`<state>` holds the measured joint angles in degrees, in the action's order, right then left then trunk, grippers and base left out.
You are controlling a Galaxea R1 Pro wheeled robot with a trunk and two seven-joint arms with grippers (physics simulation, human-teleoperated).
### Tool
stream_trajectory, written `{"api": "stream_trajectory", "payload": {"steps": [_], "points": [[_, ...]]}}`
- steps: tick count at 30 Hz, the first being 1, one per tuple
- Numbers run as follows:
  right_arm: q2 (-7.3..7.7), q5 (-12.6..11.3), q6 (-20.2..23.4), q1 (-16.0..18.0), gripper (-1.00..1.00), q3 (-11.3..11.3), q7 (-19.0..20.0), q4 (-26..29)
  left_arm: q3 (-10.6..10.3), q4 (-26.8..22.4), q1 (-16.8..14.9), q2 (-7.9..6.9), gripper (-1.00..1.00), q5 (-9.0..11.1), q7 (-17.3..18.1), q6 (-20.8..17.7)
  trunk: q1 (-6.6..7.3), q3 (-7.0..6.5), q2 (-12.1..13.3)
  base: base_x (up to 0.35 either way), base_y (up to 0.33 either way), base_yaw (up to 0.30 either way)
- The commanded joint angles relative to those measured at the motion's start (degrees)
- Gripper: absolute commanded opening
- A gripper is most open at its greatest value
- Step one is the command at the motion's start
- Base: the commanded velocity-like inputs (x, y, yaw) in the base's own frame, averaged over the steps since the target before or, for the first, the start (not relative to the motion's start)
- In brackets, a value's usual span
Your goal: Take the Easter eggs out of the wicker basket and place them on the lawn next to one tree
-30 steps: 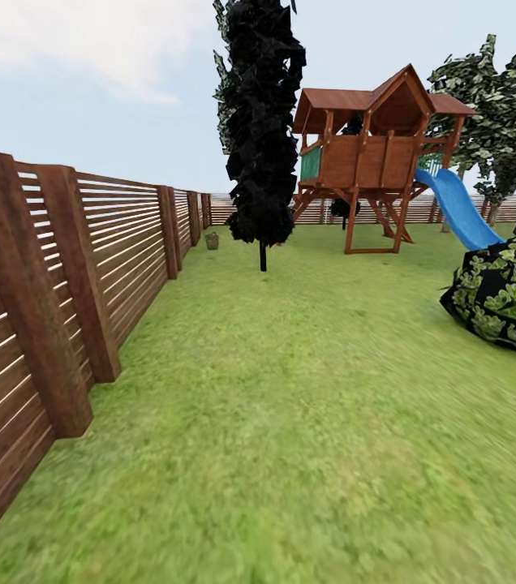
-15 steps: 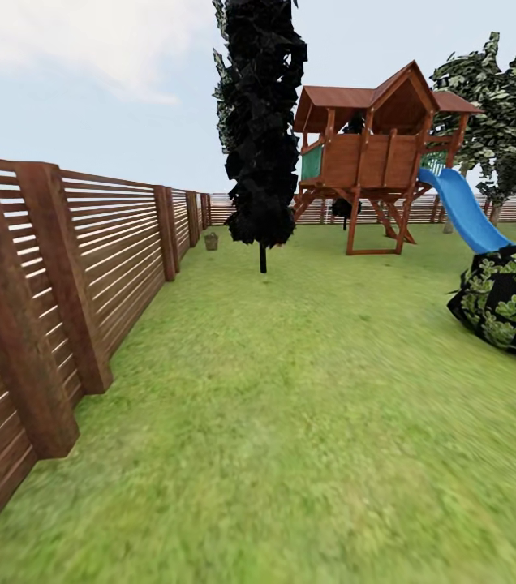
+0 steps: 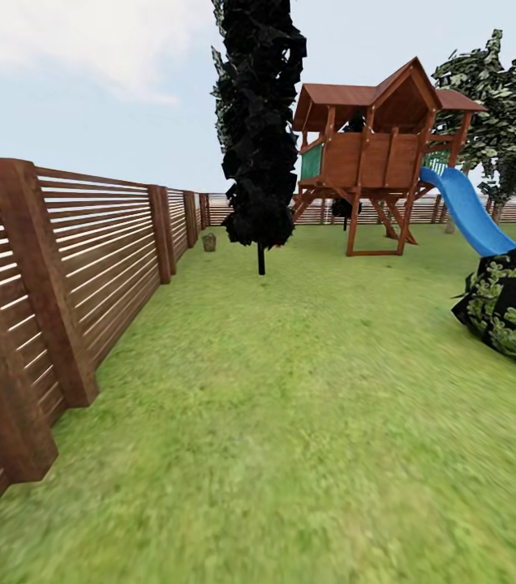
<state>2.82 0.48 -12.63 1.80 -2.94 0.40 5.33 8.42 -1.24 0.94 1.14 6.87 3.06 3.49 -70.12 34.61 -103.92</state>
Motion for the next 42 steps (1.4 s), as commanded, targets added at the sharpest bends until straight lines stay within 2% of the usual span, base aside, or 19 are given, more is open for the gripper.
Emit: {"api": "stream_trajectory", "payload": {"steps": [1,42], "points": [[-0.01,0.05,-0.20,0.04,1.00,-0.27,0.04,-0.06,0.19,-0.08,0.03,0.00,1.00,0.60,0.28,0.02,-0.03,0.05,-0.02,0.327,-0.109,0.000],[-0.01,0.05,-0.20,0.03,1.00,-0.22,0.04,-0.02,0.19,-0.08,0.03,0.00,1.00,0.59,0.27,0.02,-0.03,0.05,-0.02,0.327,-0.109,0.000]]}}
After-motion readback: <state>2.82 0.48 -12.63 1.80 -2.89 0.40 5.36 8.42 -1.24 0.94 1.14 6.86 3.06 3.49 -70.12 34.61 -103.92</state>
